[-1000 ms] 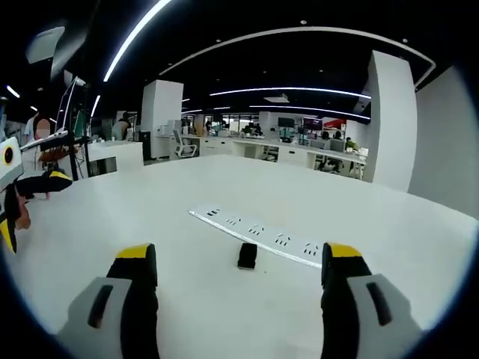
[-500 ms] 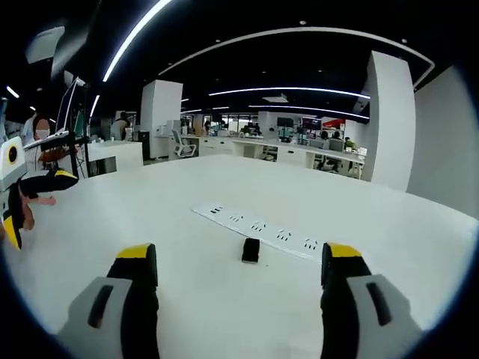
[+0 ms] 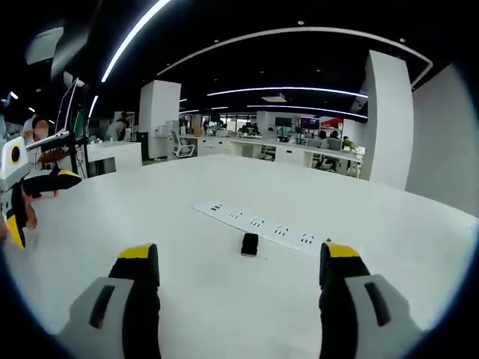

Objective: Snap the two parts of the plastic buckle together until the buckle closes and remains connected.

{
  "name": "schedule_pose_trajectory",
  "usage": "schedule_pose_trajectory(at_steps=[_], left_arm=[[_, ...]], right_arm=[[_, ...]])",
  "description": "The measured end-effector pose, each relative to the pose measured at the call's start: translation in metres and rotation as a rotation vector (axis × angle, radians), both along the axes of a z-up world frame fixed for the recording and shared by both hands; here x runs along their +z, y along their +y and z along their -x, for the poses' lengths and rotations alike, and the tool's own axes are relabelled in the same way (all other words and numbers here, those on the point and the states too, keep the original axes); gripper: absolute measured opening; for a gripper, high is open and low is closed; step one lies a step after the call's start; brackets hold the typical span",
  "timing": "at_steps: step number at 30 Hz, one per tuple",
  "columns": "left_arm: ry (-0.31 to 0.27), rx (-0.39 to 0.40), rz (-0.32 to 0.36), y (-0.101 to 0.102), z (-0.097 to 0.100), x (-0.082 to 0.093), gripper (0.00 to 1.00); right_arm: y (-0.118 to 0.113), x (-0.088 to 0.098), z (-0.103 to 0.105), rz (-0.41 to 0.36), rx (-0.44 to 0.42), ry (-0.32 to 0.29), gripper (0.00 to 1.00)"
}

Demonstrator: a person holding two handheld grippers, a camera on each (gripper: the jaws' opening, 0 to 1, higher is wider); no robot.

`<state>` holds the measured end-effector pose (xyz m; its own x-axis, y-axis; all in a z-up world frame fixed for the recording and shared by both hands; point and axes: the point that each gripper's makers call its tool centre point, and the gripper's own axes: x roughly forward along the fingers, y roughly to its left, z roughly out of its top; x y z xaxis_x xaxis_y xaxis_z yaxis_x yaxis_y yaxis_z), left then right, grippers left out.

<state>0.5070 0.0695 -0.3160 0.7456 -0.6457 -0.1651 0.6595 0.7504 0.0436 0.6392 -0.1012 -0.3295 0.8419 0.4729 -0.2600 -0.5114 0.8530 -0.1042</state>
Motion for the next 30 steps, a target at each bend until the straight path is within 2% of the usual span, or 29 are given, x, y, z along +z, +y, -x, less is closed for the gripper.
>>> schedule_pose_trajectory(at_steps=[30], left_arm=[[0.042, -0.019, -0.008, -0.004, 0.010, -0.005, 0.99]], right_arm=[[-0.014, -0.001, 0.041, 0.021, -0.022, -0.005, 0.88]])
